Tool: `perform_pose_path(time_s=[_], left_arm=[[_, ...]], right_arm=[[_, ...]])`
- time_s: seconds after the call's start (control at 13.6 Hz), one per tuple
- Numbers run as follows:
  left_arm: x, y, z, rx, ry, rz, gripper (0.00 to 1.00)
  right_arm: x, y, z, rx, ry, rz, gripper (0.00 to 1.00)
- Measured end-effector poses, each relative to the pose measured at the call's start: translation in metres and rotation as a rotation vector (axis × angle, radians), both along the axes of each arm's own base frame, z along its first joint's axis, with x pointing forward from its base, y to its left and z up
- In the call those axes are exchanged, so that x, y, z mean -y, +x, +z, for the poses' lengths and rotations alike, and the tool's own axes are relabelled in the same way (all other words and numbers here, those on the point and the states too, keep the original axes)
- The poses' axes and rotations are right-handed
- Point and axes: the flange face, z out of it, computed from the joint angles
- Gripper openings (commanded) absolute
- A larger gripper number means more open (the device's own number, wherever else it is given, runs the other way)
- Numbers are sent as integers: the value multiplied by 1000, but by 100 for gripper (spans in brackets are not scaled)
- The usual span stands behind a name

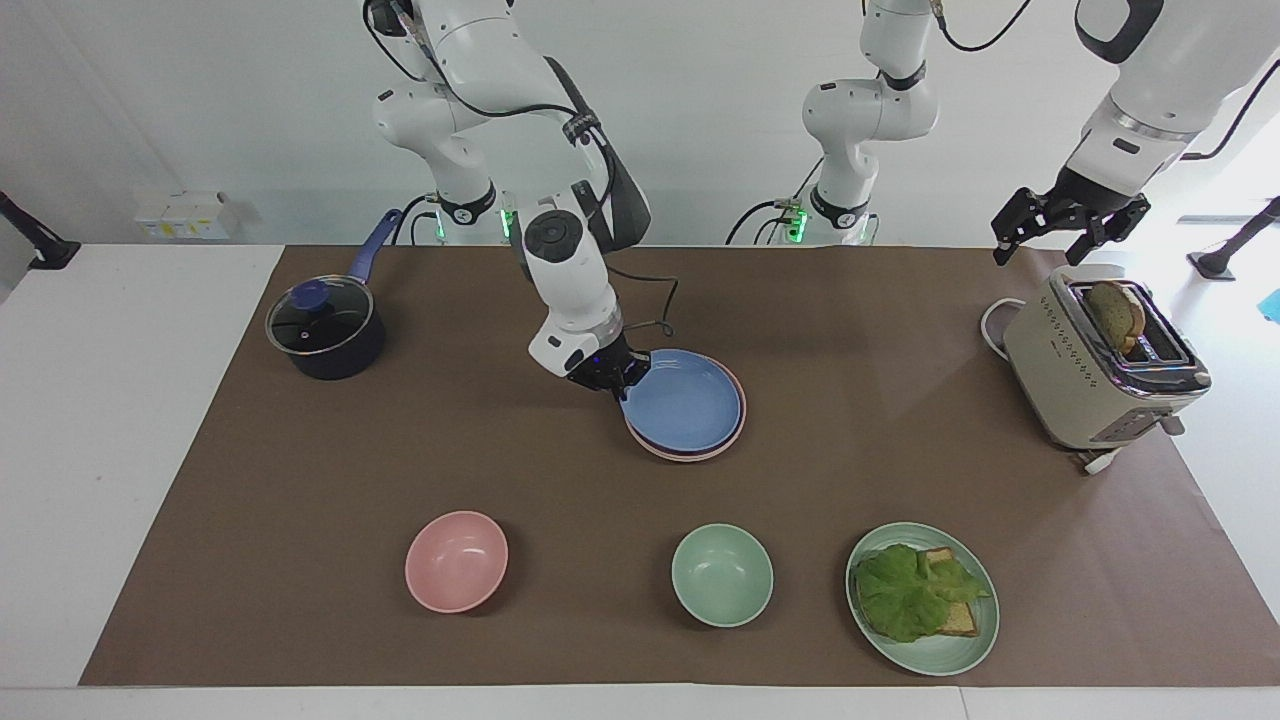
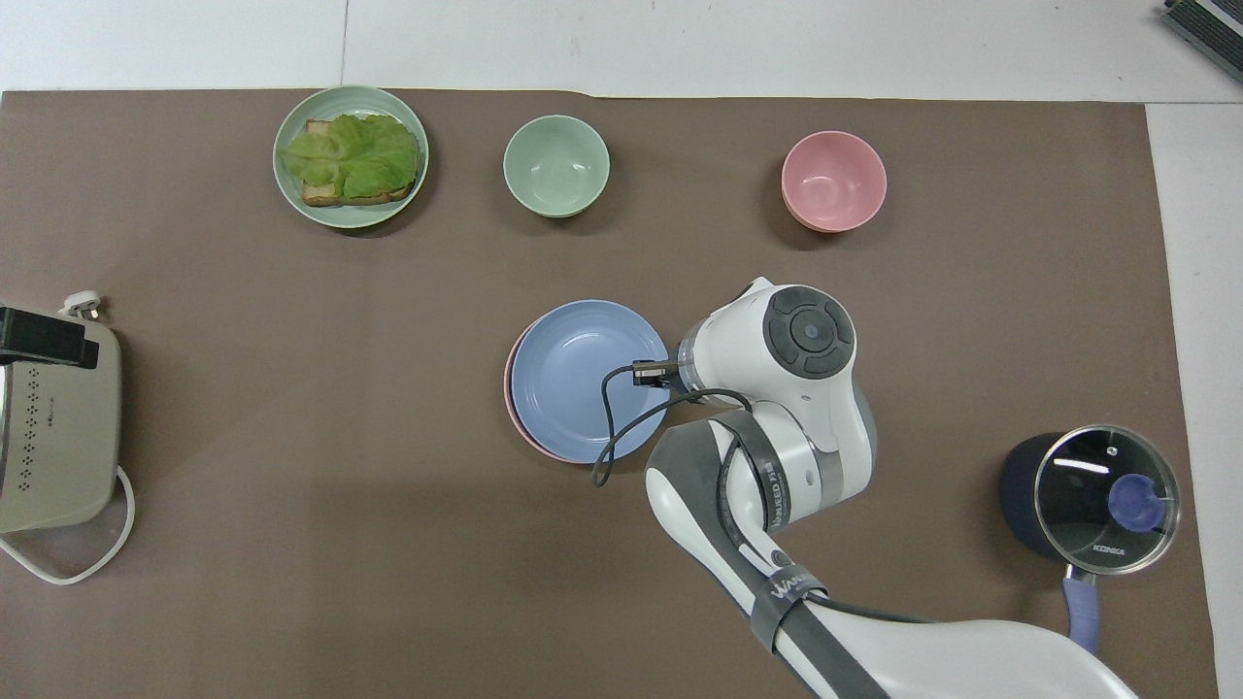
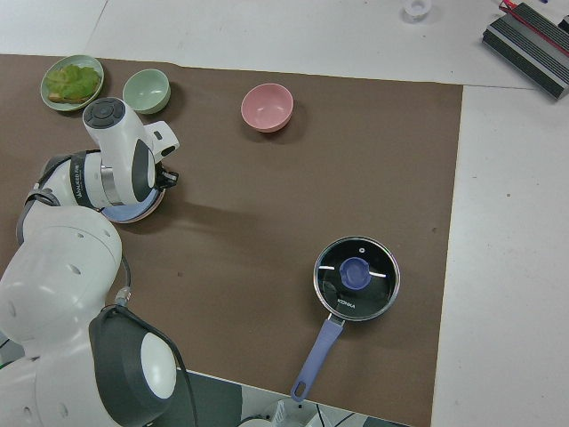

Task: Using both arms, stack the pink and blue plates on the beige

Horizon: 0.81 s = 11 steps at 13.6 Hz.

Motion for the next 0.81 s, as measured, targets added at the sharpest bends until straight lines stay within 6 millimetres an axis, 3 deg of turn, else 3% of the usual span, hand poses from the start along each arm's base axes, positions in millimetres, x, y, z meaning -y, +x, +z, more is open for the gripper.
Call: perform_pose_path(time_s=[0.22,0.29,0.37,0.44,0.66,0.81], left_arm=[[0,0,0,0,0,0,100],[0,0,0,0,0,0,100],[0,0,0,0,0,0,100],[0,0,0,0,0,0,100],[0,0,0,0,0,0,100],[0,0,0,0,0,0,100]], right_arm=[[0,1,-5,0,-3,-2,0],[-1,1,-7,-1,-3,-1,27],[-3,0,-8,1,-4,2,71],[-5,-1,-10,-2,-5,6,100],[-10,-3,-12,-3,-6,15,100],[-11,2,-3,13,2,13,100]])
